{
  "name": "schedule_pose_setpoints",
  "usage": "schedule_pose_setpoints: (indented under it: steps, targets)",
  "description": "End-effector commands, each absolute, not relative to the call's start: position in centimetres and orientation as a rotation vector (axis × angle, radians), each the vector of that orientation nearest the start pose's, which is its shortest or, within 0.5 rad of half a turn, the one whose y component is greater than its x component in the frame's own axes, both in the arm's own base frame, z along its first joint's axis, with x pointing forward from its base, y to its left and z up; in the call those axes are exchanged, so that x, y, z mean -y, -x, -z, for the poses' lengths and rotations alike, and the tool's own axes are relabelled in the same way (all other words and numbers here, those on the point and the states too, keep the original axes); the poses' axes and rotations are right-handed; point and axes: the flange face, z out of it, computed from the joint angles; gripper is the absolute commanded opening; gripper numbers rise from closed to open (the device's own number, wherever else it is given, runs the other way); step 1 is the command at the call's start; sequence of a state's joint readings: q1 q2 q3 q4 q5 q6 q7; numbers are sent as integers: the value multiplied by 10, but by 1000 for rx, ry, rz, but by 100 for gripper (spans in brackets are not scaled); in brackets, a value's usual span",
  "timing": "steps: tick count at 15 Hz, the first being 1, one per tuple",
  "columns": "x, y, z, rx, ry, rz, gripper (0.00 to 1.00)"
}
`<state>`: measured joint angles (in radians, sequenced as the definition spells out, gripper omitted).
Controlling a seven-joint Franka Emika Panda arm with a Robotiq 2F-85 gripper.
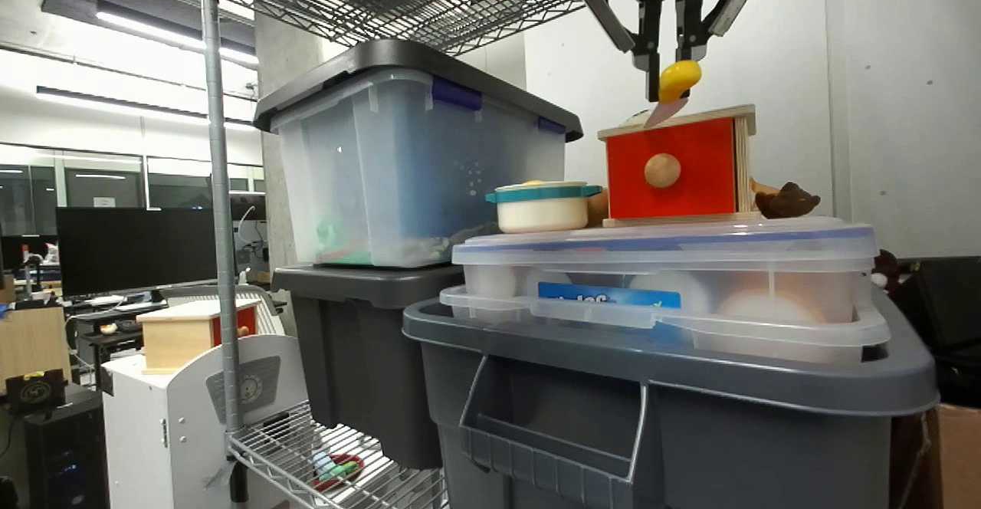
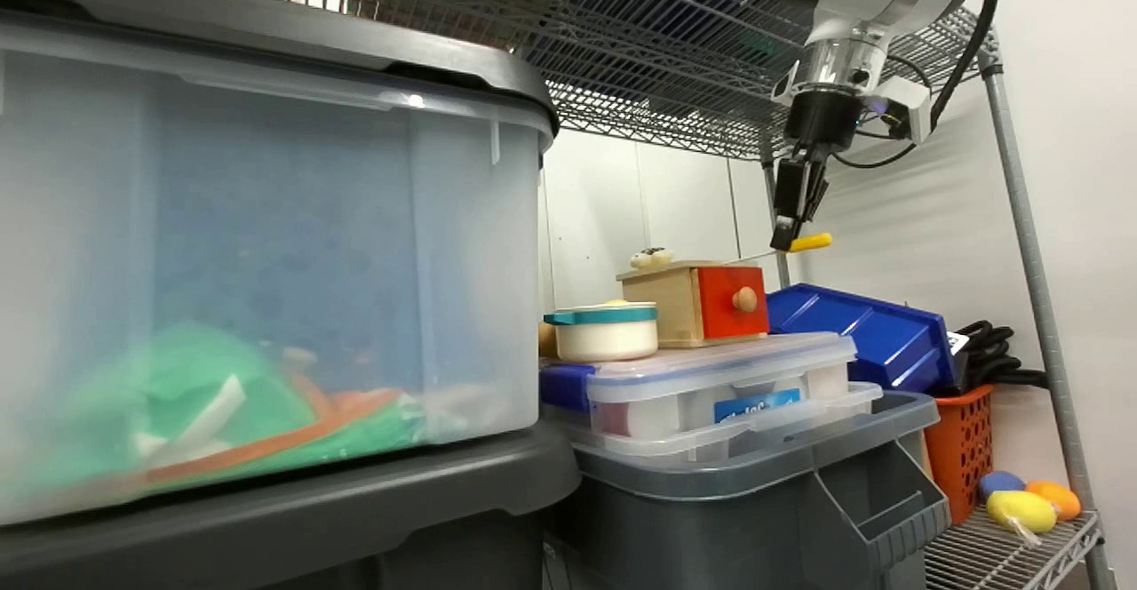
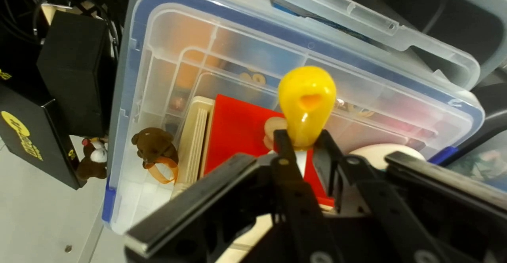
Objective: Open the red drawer, pick up the knife from the top of the drawer and put it in the red drawer
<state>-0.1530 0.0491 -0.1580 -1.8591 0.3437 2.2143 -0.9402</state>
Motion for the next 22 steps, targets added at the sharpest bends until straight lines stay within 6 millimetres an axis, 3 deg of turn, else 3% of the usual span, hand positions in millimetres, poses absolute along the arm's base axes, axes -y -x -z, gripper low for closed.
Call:
schedule_pose_setpoints:
  steps: [1, 10, 22]
  targets:
    - [177, -577, -521, 673, 2912, 625, 5]
    - [179, -575, -512, 659, 2909, 603, 5]
    - [179, -582, -516, 654, 2911, 616, 5]
